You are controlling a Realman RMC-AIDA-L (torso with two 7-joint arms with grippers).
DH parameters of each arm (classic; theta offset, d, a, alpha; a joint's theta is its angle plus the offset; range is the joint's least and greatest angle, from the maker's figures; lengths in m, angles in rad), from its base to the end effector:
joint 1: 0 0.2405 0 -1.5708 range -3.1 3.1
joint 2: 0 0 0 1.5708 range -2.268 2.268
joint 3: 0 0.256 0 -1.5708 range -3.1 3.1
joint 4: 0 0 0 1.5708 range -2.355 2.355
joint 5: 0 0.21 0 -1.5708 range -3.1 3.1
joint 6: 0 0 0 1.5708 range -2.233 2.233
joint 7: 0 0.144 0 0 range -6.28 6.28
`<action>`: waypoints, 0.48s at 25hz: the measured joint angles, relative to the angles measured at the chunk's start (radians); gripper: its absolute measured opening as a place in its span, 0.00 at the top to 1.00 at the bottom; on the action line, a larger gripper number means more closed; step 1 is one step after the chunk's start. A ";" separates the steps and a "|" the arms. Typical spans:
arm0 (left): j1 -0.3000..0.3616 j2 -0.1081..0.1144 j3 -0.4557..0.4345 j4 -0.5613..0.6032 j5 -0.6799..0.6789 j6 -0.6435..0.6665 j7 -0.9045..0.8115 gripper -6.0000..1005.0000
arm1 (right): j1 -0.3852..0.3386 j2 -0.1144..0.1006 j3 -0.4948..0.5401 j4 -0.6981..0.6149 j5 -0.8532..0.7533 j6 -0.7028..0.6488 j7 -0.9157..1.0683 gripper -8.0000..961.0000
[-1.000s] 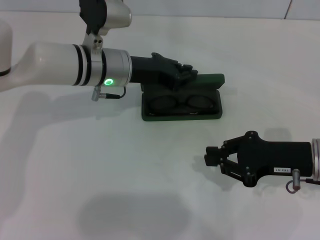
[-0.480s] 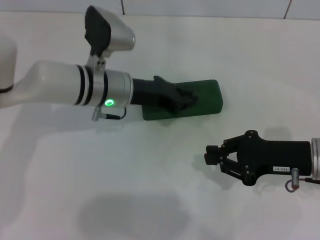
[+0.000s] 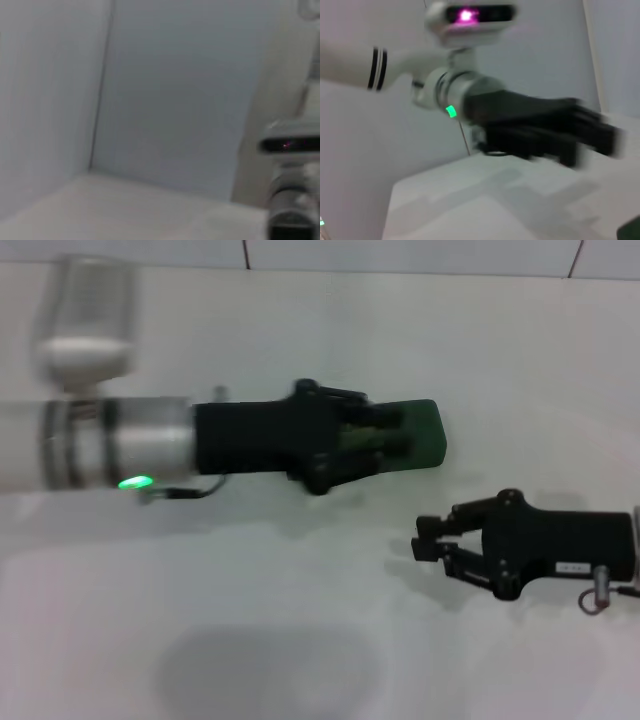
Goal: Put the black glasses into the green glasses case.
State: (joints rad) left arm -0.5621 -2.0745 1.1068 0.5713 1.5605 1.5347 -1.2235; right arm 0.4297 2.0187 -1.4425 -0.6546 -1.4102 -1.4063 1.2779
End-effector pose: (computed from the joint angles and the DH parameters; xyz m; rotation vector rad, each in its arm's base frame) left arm -0.2018 0.3275 -0.0367 -2.8372 -0.3203 -0.9768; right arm 0.2299 0.2999 -0.0515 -2.9134 0.4261 0.7981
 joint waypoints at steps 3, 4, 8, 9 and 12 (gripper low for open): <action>0.072 0.026 -0.012 0.046 -0.051 0.119 0.067 0.73 | 0.007 -0.002 0.038 0.004 0.001 -0.054 0.013 0.85; 0.089 0.041 -0.018 0.052 -0.064 0.152 0.073 0.71 | 0.009 -0.001 0.048 0.003 0.001 -0.075 0.016 0.85; 0.125 0.095 -0.080 0.035 -0.072 0.269 0.071 0.63 | 0.013 0.004 0.056 -0.031 0.029 -0.151 0.018 0.71; 0.133 0.103 -0.097 0.031 -0.070 0.297 0.072 0.61 | 0.013 0.004 0.055 -0.040 0.039 -0.166 0.018 0.68; 0.163 0.127 -0.131 0.030 -0.062 0.344 0.080 0.55 | 0.017 0.001 0.057 -0.069 0.072 -0.206 0.018 0.56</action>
State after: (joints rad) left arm -0.3995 -1.9472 0.9759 0.6014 1.4983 1.8786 -1.1432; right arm 0.4462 2.0198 -1.3856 -0.7235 -1.3378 -1.6124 1.2963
